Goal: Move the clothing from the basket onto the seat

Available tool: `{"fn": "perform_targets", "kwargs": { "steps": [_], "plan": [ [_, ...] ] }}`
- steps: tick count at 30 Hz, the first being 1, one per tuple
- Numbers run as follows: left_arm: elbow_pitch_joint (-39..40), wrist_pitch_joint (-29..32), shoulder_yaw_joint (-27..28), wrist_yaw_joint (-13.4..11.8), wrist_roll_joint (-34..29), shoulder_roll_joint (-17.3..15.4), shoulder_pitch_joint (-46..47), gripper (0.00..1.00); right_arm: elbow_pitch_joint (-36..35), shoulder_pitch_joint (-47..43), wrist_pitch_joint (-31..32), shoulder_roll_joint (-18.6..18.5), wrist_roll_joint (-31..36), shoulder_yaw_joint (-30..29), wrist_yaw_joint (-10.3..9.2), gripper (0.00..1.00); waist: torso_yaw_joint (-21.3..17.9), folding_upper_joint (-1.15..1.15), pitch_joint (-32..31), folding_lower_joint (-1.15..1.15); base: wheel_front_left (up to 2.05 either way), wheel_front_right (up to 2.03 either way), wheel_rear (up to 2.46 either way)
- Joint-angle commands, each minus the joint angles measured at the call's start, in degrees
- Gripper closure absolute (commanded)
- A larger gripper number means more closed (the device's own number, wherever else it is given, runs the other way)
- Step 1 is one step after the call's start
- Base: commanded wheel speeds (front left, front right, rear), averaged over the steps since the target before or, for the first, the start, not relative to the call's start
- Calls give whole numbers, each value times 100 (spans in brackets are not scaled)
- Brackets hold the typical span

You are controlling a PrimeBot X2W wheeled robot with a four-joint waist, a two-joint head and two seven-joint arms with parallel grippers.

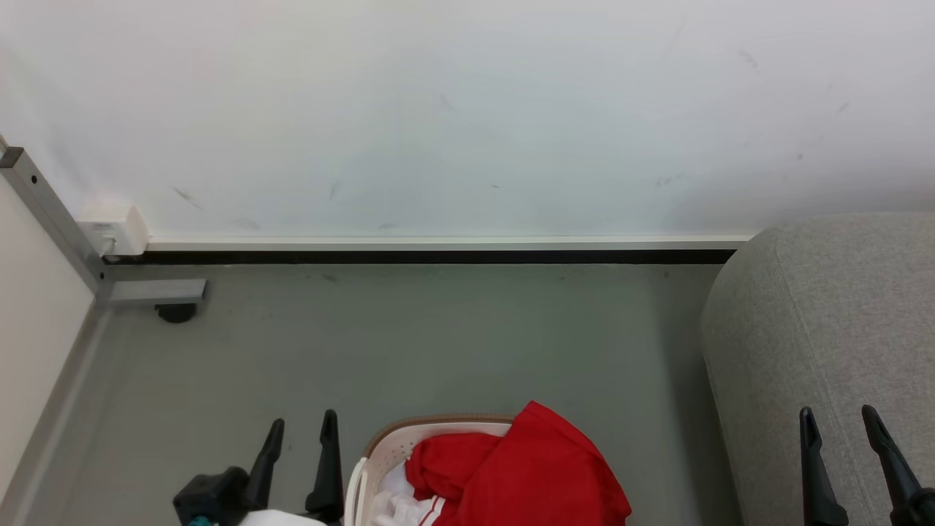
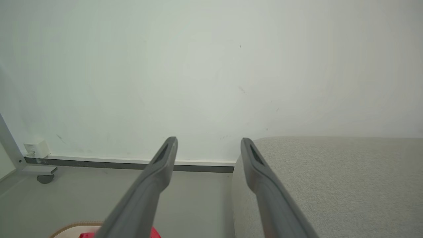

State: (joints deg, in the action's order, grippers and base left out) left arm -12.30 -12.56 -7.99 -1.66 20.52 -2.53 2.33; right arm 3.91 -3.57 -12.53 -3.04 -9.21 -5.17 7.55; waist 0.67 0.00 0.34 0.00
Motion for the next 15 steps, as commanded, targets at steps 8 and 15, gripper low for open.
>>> {"fn": "perform_targets", "kwargs": {
  "steps": [8, 15],
  "plan": [
    [50, -150, -68, -67, -505, -53, -67, 0, -52, -103, -136, -9, 425, -47, -10, 0, -12, 0, 9, 0, 0, 0, 0],
    [31, -209, -110, -92, -770, -54, -84, 0, 63, -128, -215, 2, 520, -71, -11, 0, 0, 0, 17, 0, 0, 0, 0]
  ]
}}
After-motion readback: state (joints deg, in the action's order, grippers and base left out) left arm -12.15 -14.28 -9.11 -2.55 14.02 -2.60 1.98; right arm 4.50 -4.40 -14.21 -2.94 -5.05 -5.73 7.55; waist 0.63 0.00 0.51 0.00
